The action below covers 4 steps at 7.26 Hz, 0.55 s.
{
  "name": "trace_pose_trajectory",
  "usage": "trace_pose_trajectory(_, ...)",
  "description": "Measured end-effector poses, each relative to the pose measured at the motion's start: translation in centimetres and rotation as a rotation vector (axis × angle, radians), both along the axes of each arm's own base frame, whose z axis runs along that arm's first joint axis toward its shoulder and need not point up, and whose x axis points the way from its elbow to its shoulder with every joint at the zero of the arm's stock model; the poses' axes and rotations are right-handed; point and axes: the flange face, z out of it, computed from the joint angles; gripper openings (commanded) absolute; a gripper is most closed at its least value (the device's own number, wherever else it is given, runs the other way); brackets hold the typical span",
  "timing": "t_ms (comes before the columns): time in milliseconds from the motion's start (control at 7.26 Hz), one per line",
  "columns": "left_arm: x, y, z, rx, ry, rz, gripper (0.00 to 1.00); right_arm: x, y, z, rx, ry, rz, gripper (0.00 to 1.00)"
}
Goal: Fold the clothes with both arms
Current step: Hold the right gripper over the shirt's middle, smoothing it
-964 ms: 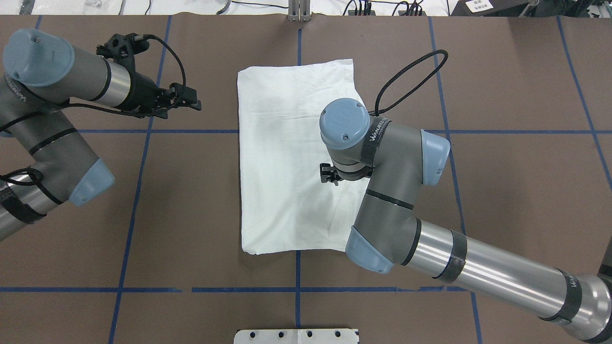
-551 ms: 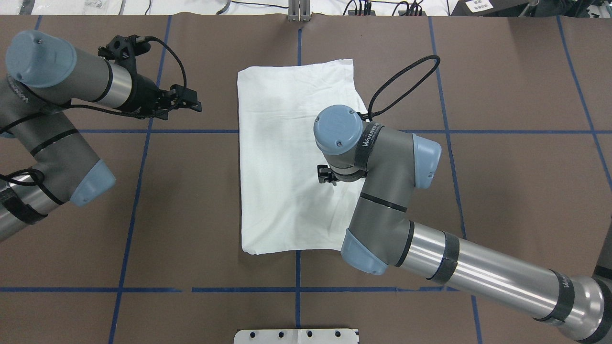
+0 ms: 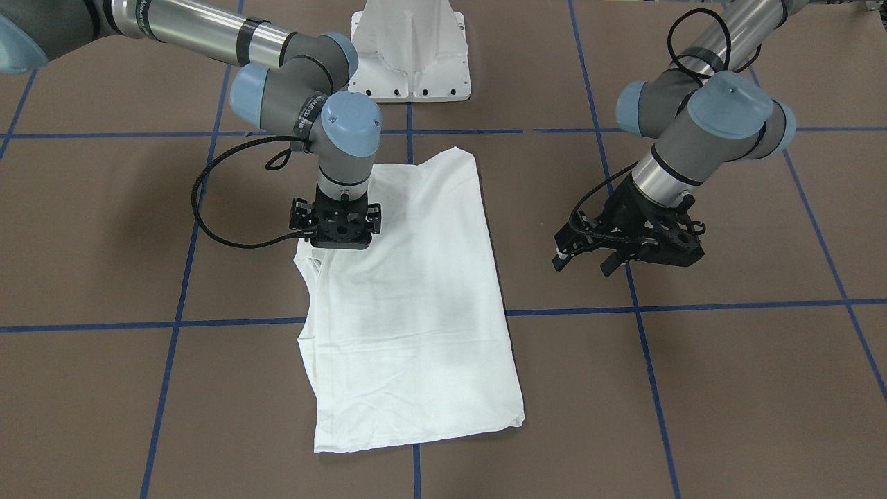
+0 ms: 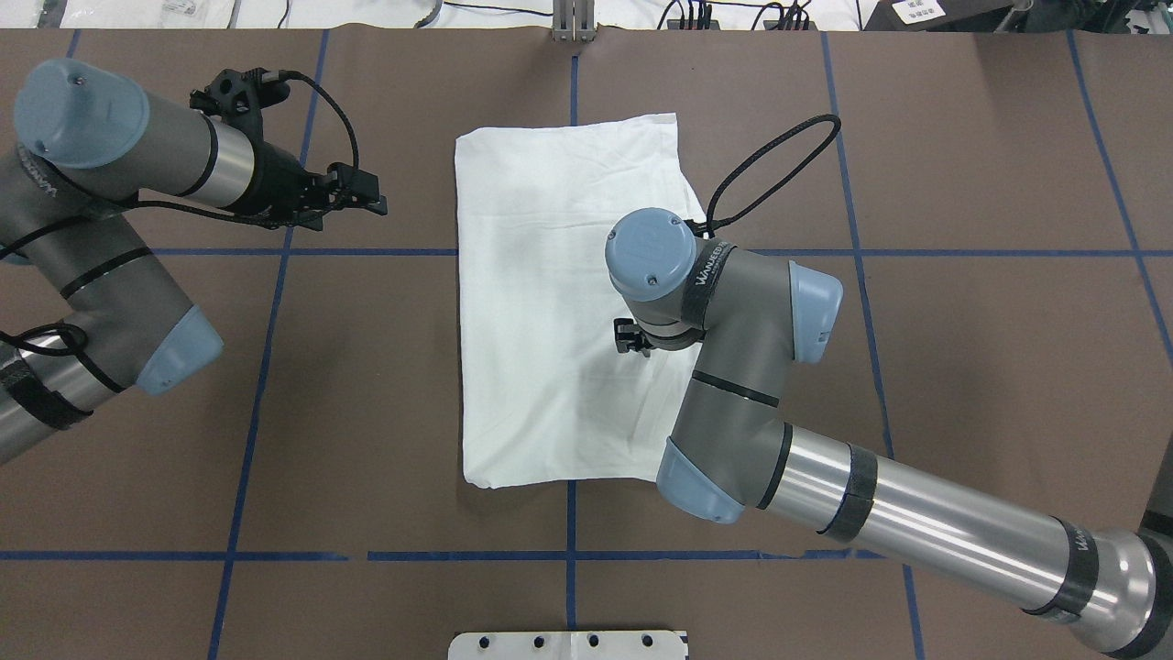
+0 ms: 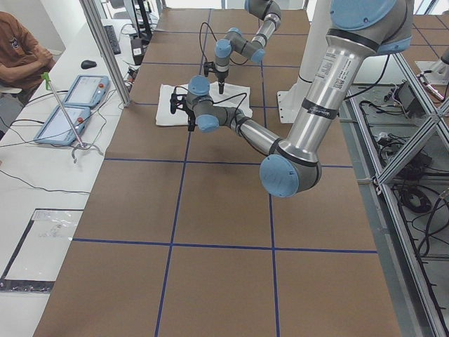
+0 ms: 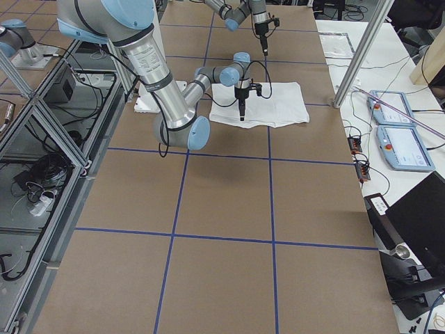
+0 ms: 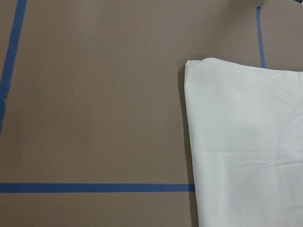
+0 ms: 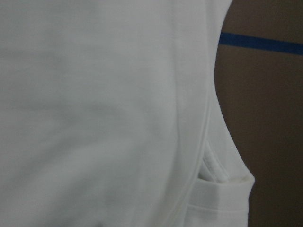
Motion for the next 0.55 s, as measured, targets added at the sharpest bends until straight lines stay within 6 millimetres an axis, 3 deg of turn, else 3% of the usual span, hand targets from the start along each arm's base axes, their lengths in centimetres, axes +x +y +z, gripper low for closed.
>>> trace_pose_trajectory(276, 0.1, -0.1, 0.3, -0.002, -0.001, 0.0, 1.0, 1.6, 0.9, -0.9, -0.016, 0.025, -0.002, 1.0)
trace_pose_trajectory(551, 0.3, -0.2, 0.6, -0.003, -0.001, 0.001, 1.0, 1.9, 1.4, -1.3, -0.018, 0.033, -0.005, 1.0)
